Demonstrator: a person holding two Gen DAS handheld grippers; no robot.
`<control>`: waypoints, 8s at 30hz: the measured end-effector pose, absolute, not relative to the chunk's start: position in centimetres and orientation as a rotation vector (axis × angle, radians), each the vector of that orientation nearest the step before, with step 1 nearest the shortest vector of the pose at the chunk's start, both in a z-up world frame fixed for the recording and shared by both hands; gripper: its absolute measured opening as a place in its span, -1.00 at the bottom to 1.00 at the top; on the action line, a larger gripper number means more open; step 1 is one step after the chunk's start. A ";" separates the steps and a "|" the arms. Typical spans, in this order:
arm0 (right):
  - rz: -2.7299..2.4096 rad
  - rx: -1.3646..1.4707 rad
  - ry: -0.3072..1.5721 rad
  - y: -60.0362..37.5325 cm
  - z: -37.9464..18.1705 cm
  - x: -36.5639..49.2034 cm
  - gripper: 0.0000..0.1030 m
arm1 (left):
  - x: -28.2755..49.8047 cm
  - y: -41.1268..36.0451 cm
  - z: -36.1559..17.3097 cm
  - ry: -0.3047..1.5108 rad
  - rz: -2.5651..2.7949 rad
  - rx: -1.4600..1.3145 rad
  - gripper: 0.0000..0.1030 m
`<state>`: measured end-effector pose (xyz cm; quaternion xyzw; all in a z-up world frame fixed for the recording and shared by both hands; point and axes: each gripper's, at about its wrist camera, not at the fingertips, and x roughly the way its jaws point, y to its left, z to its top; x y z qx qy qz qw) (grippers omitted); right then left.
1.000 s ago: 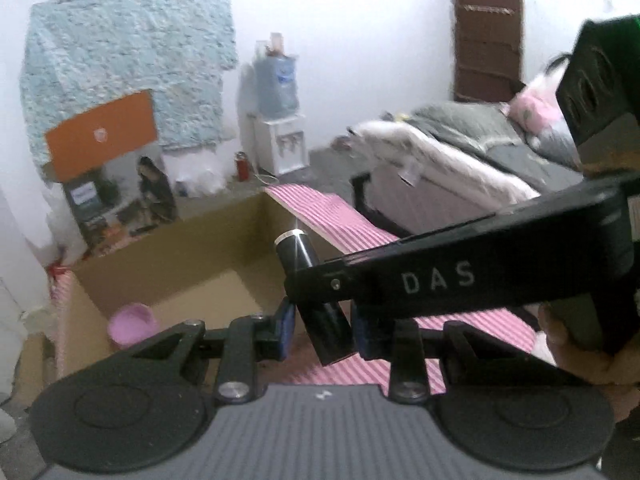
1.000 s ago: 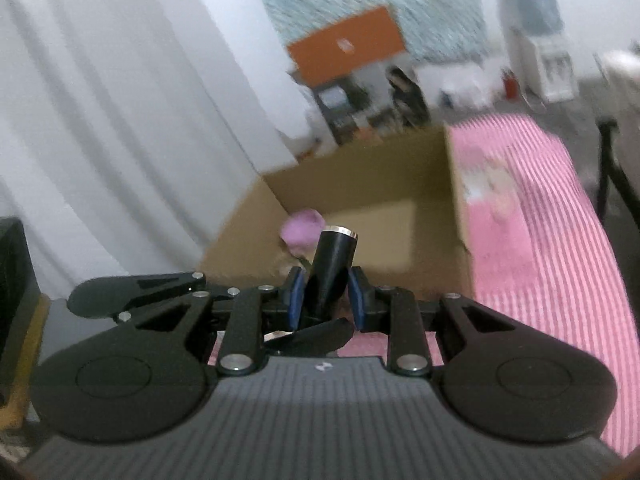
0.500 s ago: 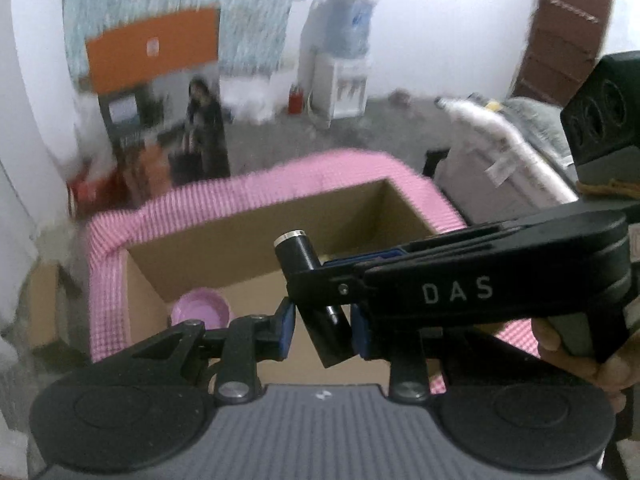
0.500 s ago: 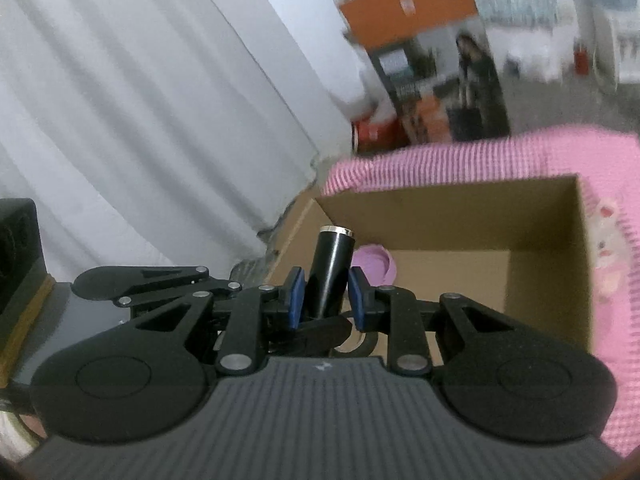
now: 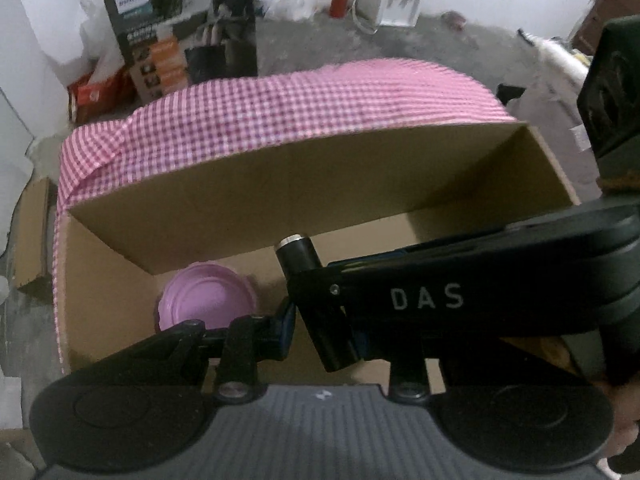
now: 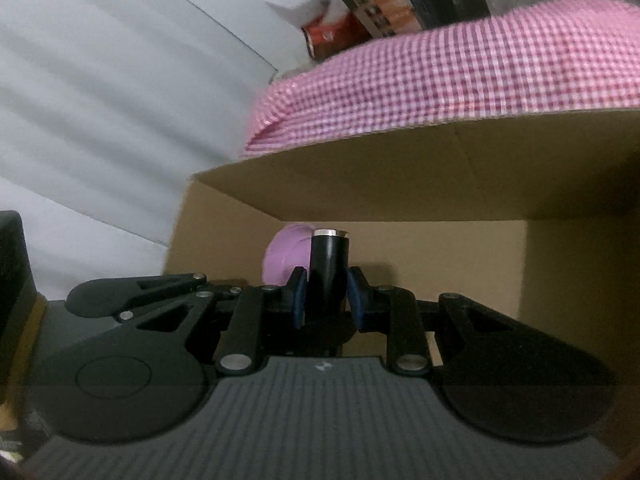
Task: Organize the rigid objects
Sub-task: 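Carry the black cylinder into the box and release it, then return the right gripper to the table and grasp the green lip balm, then carry the green lip balm into the box with the right gripper and release, then return the right gripper to the table and grasp the black ring, then carry the black ring into the box with the right gripper and release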
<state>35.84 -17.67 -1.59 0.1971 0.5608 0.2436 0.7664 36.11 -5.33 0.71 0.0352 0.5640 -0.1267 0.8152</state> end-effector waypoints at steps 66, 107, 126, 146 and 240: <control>0.354 0.232 1.106 -25.7 -4.9 9.9 -0.65 | 6.2 -16.2 -3.2 0.849 -0.546 0.312 -0.55; 0.329 0.280 1.072 -27.3 -4.0 8.3 -0.72 | 8.4 -17.5 -2.3 0.838 -0.568 0.230 -0.20; 0.516 0.158 0.735 -21.7 11.5 12.6 -0.72 | 13.1 -10.8 12.0 0.628 -0.428 0.163 -0.21; 0.508 0.285 1.221 -17.5 -1.1 35.5 -0.72 | 34.2 -6.0 1.7 1.133 -0.299 0.056 -0.23; 0.373 0.613 1.070 -25.5 -7.1 8.6 -0.65 | 8.6 -13.7 -4.0 0.914 -0.512 0.248 -0.36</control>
